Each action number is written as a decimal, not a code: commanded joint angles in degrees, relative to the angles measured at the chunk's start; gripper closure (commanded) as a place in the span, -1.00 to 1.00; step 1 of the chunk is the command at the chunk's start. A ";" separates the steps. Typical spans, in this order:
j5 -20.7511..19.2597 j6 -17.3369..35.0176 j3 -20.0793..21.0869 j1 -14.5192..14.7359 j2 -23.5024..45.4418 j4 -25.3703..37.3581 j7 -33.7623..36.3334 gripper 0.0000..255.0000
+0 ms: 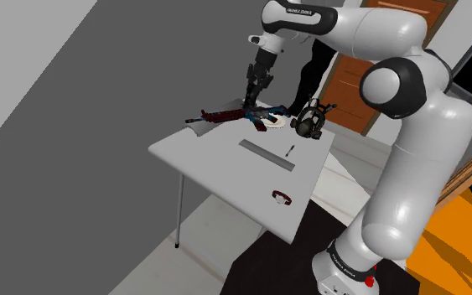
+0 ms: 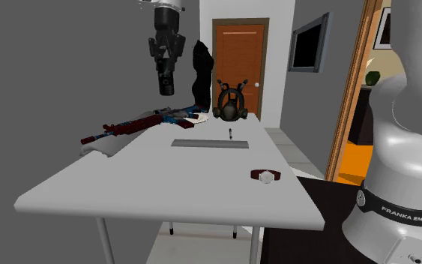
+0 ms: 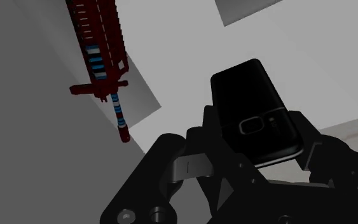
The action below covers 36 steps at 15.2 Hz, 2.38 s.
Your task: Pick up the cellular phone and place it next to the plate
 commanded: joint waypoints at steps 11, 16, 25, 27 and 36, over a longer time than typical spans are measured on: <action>7.73 -14.21 -2.45 -17.16 21.24 32.11 -12.56 1.00; 7.56 -11.00 -2.61 -16.89 20.93 28.32 -13.80 1.00; 6.95 -2.72 -2.92 -14.66 18.64 17.43 -15.46 1.00; 6.94 -1.10 -2.93 -14.34 18.45 15.55 -15.78 1.00; 7.29 5.60 -2.76 -13.35 18.52 8.65 -17.20 1.00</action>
